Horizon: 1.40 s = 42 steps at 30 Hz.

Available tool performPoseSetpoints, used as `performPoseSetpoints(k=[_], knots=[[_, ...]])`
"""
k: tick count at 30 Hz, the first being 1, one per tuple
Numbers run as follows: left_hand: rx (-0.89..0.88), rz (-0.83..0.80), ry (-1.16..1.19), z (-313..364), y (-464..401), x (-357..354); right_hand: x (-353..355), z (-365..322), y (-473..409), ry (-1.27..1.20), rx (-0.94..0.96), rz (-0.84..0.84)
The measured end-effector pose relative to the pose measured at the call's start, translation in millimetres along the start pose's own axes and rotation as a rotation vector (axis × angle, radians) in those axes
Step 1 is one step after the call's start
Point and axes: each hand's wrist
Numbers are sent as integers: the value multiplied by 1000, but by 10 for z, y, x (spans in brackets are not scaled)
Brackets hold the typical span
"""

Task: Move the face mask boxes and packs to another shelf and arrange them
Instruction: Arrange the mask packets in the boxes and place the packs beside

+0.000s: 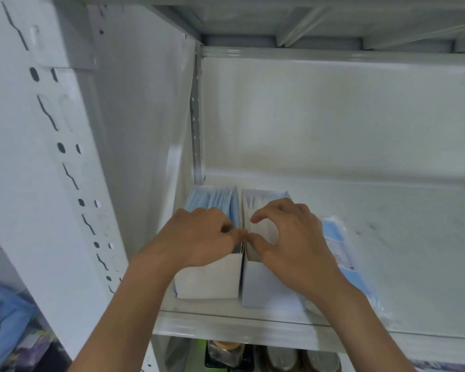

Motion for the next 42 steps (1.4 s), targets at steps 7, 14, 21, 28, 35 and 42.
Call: performPoseSetpoints(k=[7,14,21,28,35,42], knots=[[29,-27,30,-51,14,3,11,-46,-1,44,-16,-45],[148,83,16,64,-31,-14,4,-24,5,37,12,-66],[95,230,137,66,30,76,-30,-42,5,72,49,-111],[-126,239,-161,47,257,-16,23,-83,29,-128,99,65],[64,484,-98,-103,385,-71,219,138,92,-454,-69,338],[156,112,347,-271,270,-210,24,210,225,-581,-444,-45]])
Point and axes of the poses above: each hand's wrist, its own y-axis away from the middle knuckle, its own x-axis out of the back of the hand, z = x × y, and after that the axes turned 3 degrees about -x, right-handed
